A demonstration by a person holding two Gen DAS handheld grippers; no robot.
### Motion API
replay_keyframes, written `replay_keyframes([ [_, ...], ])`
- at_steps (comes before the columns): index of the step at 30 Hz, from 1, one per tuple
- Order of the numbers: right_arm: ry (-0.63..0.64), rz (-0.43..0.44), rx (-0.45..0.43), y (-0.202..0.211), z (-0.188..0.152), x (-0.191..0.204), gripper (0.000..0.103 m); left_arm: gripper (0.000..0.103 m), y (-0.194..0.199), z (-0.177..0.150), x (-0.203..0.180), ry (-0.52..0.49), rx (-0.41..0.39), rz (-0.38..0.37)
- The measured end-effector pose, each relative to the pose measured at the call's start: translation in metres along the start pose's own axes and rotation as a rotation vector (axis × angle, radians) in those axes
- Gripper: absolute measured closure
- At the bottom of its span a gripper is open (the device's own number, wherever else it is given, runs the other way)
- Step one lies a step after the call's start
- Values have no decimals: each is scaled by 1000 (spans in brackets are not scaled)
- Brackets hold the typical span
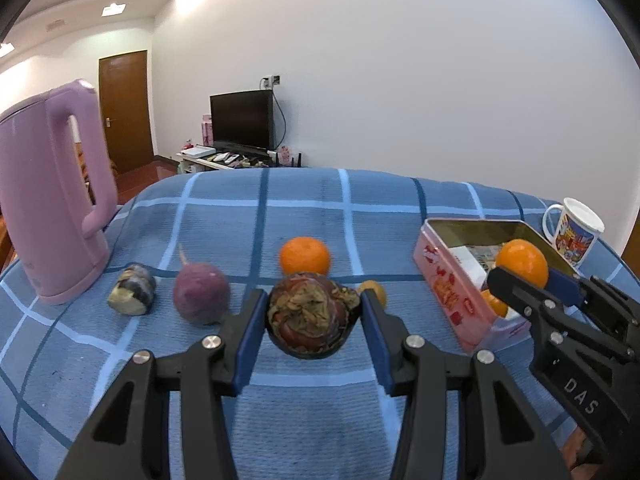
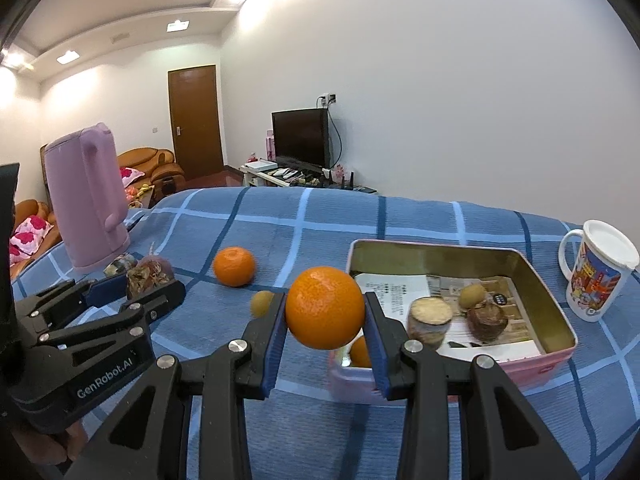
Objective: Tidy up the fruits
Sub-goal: 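Carry the brown fruit and the orange toward the pink tin with both tools, then lower the brown fruit into the tin and open the left tool while the right tool releases the orange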
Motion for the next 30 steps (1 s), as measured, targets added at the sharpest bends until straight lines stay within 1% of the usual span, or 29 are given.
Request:
replay_keyframes([
  [7, -24, -6, -10, 1, 3, -21, 64, 54, 1, 7, -26, -20, -22, -32],
  [15, -51, -24, -17, 5, 5, -45, 64, 54, -2, 14, -47, -35, -21, -55],
  [26, -121, -39, -29, 11, 9, -89, 64, 54, -6, 24, -75, -63, -27, -79],
  [30, -163, -55, -42, 16, 11, -111, 64, 54, -8, 26, -86, -79, -27, -87],
])
Point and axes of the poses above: each gripper's, at about its wrist camera, not at the fingertips, and y roughly against the way its jaws point, x to its left, z to its top, the point moved 10 cm from there along -y, roughly the way its jaws point, and after that the axes turned 14 degrees about x, right-handed, at the moved point
